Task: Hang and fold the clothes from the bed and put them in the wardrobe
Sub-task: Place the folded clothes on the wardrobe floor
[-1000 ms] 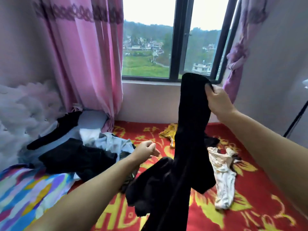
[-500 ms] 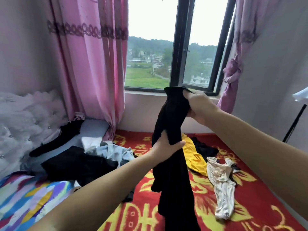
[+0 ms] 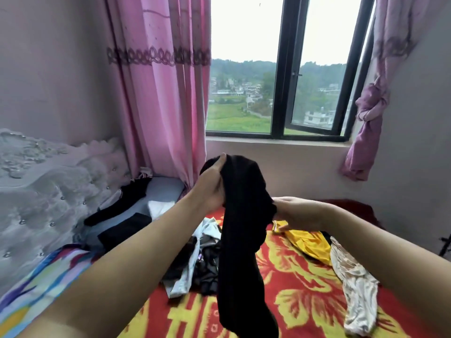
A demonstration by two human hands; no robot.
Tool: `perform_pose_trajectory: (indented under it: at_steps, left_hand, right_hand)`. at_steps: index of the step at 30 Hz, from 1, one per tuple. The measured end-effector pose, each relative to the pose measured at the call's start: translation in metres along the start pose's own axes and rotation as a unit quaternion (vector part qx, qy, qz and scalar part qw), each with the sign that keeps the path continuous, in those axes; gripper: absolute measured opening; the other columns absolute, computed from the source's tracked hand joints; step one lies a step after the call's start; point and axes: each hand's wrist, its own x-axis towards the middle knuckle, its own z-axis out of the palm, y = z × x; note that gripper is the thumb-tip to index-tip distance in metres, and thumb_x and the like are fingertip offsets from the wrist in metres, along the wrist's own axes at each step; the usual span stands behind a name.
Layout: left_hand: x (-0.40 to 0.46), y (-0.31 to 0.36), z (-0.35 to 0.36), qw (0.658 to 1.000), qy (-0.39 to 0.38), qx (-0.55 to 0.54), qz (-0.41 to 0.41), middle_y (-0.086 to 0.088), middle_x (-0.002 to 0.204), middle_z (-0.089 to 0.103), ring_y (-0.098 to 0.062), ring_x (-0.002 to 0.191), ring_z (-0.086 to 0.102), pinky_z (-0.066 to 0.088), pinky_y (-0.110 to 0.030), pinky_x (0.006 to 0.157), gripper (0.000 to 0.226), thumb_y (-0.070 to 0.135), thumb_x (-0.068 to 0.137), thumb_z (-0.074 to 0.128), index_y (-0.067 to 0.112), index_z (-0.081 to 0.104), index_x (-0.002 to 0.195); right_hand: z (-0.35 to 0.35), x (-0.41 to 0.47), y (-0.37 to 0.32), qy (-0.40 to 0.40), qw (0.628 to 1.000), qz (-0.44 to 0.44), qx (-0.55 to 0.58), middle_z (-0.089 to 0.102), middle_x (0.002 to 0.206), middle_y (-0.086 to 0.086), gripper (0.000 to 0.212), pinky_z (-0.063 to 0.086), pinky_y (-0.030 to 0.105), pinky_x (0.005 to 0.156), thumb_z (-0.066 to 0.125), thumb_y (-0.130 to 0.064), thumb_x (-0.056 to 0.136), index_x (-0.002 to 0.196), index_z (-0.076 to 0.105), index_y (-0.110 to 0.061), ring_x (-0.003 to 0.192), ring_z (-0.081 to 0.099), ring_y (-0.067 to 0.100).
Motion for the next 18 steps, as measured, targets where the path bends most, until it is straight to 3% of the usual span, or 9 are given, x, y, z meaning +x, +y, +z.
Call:
perform_pose_trajectory:
  at_steps: [3, 6, 8, 10, 12, 14, 15, 17, 18]
  left_hand:
    - [0.000, 0.017, -0.002, 1.000, 0.002, 0.010, 0.025, -0.011, 0.096, 0.074, -0.020, 0.084, 0.072, 0.058, -0.028, 0.063, 0.042, 0.042, 0.099, 0.045, 0.007, 0.068, 0.102]
    - [0.002, 0.025, -0.009, 0.999, 0.010, 0.044, 0.023, -0.010, 0.096, 0.074, -0.019, 0.083, 0.072, 0.057, -0.029, 0.064, 0.044, 0.045, 0.098, 0.043, 0.009, 0.068, 0.101]
    - [0.006, 0.029, -0.020, 0.998, 0.024, 0.053, 0.028, -0.011, 0.097, 0.074, -0.021, 0.083, 0.072, 0.058, -0.029, 0.061, 0.044, 0.045, 0.099, 0.043, 0.010, 0.069, 0.101]
    - [0.008, 0.035, -0.035, 0.993, 0.068, 0.082, 0.039, -0.009, 0.088, 0.074, -0.018, 0.074, 0.072, 0.057, -0.027, 0.057, 0.038, 0.039, 0.099, 0.046, 0.009, 0.068, 0.098]
    - [0.010, 0.040, -0.058, 0.970, 0.130, 0.204, 0.028, -0.002, 0.071, 0.071, -0.012, 0.057, 0.068, 0.054, -0.023, 0.052, 0.030, 0.034, 0.099, 0.048, 0.011, 0.064, 0.091]
    - [0.007, 0.040, -0.076, 0.890, 0.153, 0.428, -0.049, -0.003, 0.069, 0.068, -0.012, 0.054, 0.066, 0.051, -0.023, 0.054, 0.033, 0.037, 0.098, 0.049, 0.010, 0.063, 0.085]
    - [0.006, 0.037, -0.081, 0.821, 0.147, 0.546, -0.076, -0.006, 0.073, 0.069, -0.016, 0.059, 0.067, 0.050, -0.024, 0.057, 0.036, 0.039, 0.097, 0.049, 0.008, 0.062, 0.084]
    - [0.007, 0.028, -0.078, 0.659, 0.127, 0.740, -0.030, -0.010, 0.086, 0.068, -0.026, 0.078, 0.066, 0.044, -0.026, 0.064, 0.031, 0.039, 0.094, 0.054, 0.009, 0.057, 0.086]
    - [0.007, 0.023, -0.069, 0.631, 0.104, 0.768, 0.040, -0.008, 0.095, 0.064, -0.026, 0.088, 0.062, 0.043, -0.028, 0.069, 0.026, 0.036, 0.090, 0.060, 0.012, 0.054, 0.091]
  right_hand:
    - [0.026, 0.011, 0.011, -0.055, 0.998, 0.013, 0.014, 0.057, 0.135, 0.007, 0.065, 0.038, 0.039, 0.099, 0.038, -0.064, 0.090, 0.135, 0.052, -0.020, 0.126, 0.050, 0.016]
    - [0.048, 0.024, -0.004, 0.099, 0.993, -0.042, 0.046, 0.065, 0.115, 0.016, 0.041, 0.049, 0.044, 0.090, 0.050, -0.034, 0.098, 0.121, 0.059, -0.001, 0.099, 0.062, 0.026]
    - [0.046, 0.030, -0.014, 0.213, 0.972, -0.063, 0.080, 0.065, 0.101, 0.014, 0.029, 0.053, 0.037, 0.075, 0.047, -0.021, 0.100, 0.115, 0.059, 0.001, 0.082, 0.062, 0.024]
    - [0.036, 0.028, -0.027, 0.263, 0.953, -0.082, 0.122, 0.066, 0.094, 0.011, 0.022, 0.053, 0.030, 0.065, 0.045, -0.019, 0.101, 0.108, 0.061, -0.006, 0.073, 0.063, 0.021]
    - [0.025, 0.022, -0.040, 0.270, 0.950, -0.090, 0.131, 0.069, 0.093, 0.009, 0.020, 0.055, 0.031, 0.069, 0.044, -0.020, 0.102, 0.103, 0.062, -0.012, 0.075, 0.065, 0.020]
    - [0.020, 0.017, -0.050, 0.255, 0.957, -0.097, 0.094, 0.071, 0.096, 0.009, 0.021, 0.056, 0.036, 0.079, 0.046, -0.022, 0.101, 0.104, 0.064, -0.013, 0.082, 0.068, 0.022]
    - [0.019, 0.017, -0.054, 0.248, 0.961, -0.102, 0.062, 0.072, 0.099, 0.011, 0.020, 0.056, 0.038, 0.083, 0.048, -0.023, 0.100, 0.105, 0.066, -0.014, 0.087, 0.069, 0.024]
    - [0.021, 0.016, -0.060, 0.237, 0.965, -0.110, -0.010, 0.073, 0.101, 0.010, 0.017, 0.056, 0.041, 0.087, 0.053, -0.025, 0.098, 0.100, 0.069, -0.019, 0.093, 0.069, 0.026]
    - [0.022, 0.015, -0.063, 0.228, 0.966, -0.110, -0.047, 0.073, 0.100, 0.009, 0.015, 0.055, 0.040, 0.087, 0.056, -0.026, 0.096, 0.098, 0.070, -0.020, 0.093, 0.070, 0.026]
